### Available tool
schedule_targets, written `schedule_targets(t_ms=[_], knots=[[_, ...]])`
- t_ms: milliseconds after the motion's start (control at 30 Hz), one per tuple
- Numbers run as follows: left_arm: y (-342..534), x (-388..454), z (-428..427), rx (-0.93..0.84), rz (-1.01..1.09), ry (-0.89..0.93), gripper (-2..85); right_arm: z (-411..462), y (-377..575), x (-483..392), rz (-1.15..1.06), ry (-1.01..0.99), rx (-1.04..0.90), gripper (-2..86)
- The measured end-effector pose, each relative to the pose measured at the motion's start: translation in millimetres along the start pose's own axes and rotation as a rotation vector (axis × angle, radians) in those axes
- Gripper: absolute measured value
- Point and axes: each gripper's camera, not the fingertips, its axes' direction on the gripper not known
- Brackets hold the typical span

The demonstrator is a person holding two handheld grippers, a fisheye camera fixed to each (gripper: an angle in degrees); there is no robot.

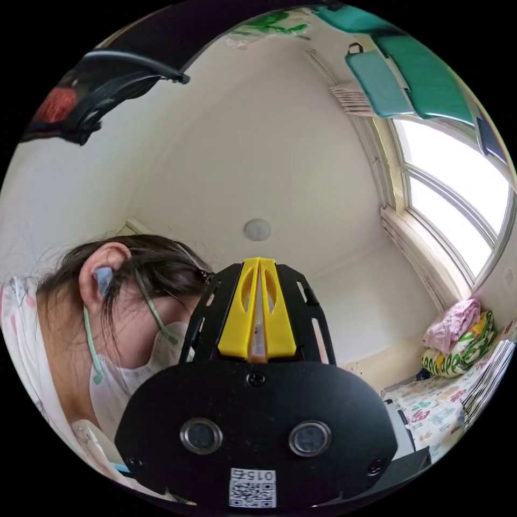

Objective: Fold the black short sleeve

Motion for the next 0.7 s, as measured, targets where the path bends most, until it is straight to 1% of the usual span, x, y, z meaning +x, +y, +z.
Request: schedule_targets(t_ms=[167,233,300,333,433,500,533,567,600,633,700], knots=[[-5,-4,-5,0.007,0.012,0.013,2.9,15,15,-12,-0.1,-0.029,0.01,-0.7],[-12,-5,-6,0.005,0.019,0.028,3.6,16,32,-7,-0.166,0.038,0.022,-0.8],[-20,-5,-6,-0.003,0.028,0.025,3.9,23,61,14,-0.254,0.186,0.011,-0.9],[-25,-5,-7,-0.007,0.035,0.02,4.1,26,68,23,-0.273,0.209,-0.007,-0.9],[-39,-4,-11,-0.013,0.033,0.019,4.6,51,98,77,-0.344,0.249,-0.154,-0.6],[-49,-2,-12,-0.032,0.031,0.043,4.7,77,122,127,-0.385,0.274,-0.317,0.3],[-56,2,-12,-0.051,0.033,0.054,4.8,82,128,140,-0.389,0.284,-0.357,0.6],[-60,4,-12,-0.059,0.036,0.053,4.8,92,140,171,-0.379,0.309,-0.43,2.8],[-67,9,-12,-0.068,0.045,0.036,5.1,99,151,209,-0.321,0.345,-0.498,4.4],[-75,17,-12,-0.074,0.066,0.008,5.5,101,155,229,-0.277,0.365,-0.527,4.7],[-89,30,-11,-0.092,0.113,-0.04,6.3,105,180,327,-0.05,0.457,-0.64,5.9]])
